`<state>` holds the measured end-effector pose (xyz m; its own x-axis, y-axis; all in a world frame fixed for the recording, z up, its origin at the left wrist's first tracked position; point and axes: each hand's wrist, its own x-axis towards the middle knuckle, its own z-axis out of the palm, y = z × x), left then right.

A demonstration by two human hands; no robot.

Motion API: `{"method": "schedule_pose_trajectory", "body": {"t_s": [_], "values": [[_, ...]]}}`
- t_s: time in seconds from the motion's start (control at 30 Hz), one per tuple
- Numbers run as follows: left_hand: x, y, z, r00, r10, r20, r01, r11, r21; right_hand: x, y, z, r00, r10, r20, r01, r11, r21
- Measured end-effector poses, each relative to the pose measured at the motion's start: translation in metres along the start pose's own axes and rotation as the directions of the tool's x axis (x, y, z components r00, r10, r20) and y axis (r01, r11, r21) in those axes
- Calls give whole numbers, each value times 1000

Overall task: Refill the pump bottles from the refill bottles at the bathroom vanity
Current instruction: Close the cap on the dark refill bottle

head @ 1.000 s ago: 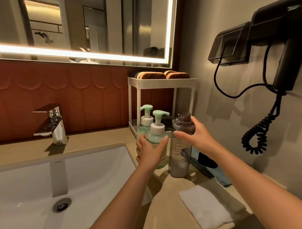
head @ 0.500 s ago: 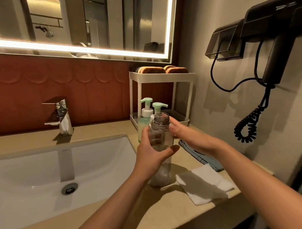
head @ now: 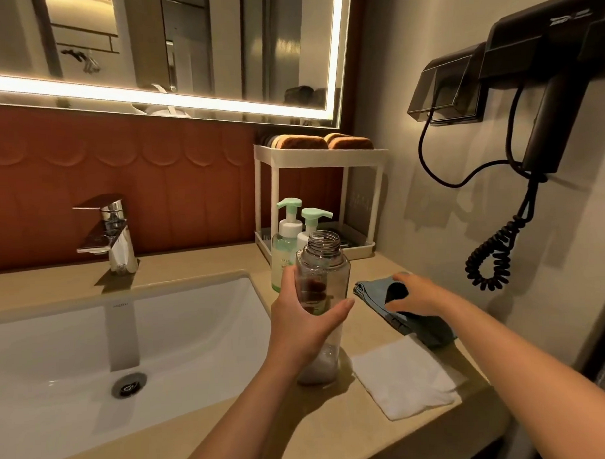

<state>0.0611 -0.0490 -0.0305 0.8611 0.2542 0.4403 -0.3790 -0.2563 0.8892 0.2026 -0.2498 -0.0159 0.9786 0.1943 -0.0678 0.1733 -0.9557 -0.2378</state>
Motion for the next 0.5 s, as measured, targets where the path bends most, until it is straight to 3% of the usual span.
{"method": "schedule_pose_trajectory", "body": {"t_s": [0.17,0.23,0.3,0.4,0.5], "values": [[0,-1,-1,1000,-5,4,5,1000,-16,4,-1,4,999,-4,-33,1,995,-95],[1,-2,-1,1000,-9,9,9,1000,-21,3,-5,0,997,-2,-72,1,1000,-13],[1,-1,-1,1000,-14,11,14,1000,-23,-2,-13,-7,988,3,-151,25,983,183],[1,1,-1,1000,-12,5,12,1000,-17,-18,-31,-20,975,66,-213,77,796,601],[0,2,-1,1000,-3,16,3,1000,-12,-36,-50,-31,981,143,-131,58,426,903]]}}
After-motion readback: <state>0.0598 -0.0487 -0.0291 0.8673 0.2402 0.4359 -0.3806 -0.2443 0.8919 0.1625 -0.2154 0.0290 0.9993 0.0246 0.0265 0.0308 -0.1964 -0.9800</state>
